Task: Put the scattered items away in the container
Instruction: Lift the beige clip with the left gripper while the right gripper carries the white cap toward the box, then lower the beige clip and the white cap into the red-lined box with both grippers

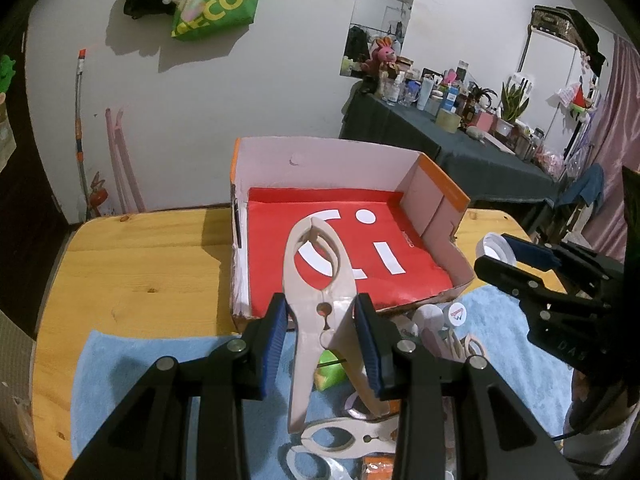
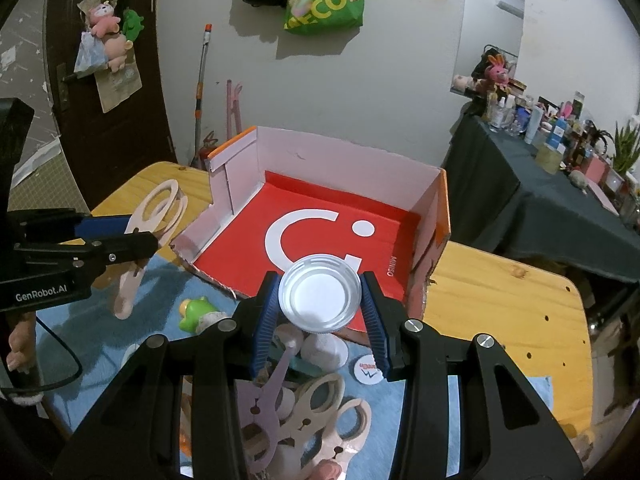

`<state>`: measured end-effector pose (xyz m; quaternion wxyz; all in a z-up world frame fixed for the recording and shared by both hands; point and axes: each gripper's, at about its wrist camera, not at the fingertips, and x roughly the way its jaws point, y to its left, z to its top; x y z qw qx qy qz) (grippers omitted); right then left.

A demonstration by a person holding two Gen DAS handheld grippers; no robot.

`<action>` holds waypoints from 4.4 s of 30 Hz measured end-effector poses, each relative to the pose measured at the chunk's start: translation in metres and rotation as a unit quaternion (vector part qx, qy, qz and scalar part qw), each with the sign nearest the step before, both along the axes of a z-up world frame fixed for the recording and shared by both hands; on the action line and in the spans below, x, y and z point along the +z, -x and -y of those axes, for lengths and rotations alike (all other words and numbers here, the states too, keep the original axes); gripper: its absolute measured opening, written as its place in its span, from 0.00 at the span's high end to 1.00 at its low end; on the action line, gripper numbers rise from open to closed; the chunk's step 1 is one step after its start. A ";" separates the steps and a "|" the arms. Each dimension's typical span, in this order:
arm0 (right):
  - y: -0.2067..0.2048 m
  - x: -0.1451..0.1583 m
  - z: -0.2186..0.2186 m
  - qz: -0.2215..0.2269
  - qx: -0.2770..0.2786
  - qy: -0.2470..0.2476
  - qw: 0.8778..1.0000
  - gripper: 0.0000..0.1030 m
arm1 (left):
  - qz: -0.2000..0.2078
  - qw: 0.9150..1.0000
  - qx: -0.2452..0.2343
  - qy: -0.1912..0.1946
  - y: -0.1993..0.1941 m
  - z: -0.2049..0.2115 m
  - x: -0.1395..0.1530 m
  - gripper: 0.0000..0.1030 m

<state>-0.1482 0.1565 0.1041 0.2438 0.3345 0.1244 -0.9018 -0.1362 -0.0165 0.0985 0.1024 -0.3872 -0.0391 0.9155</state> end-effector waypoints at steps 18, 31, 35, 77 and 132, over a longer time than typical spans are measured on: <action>0.035 -0.011 0.008 0.016 -0.006 -0.002 1.000 0.63 | 0.011 1.000 -0.007 0.006 0.036 -0.011 -0.008 0.64; 0.062 -0.025 0.011 0.028 -0.016 -0.018 0.999 0.63 | 0.028 0.999 -0.008 0.018 0.062 -0.012 -0.020 0.64; 0.069 -0.029 0.011 0.033 -0.019 -0.019 0.999 0.63 | 0.033 0.999 0.001 0.022 0.070 -0.015 -0.024 0.64; 0.123 -0.071 0.033 0.085 -0.012 -0.055 0.995 0.63 | 0.092 0.994 0.027 0.047 0.131 -0.011 -0.078 0.64; 0.145 -0.107 0.018 0.152 -0.037 -0.077 0.985 0.63 | 0.109 0.992 0.023 0.066 0.139 -0.008 -0.096 0.65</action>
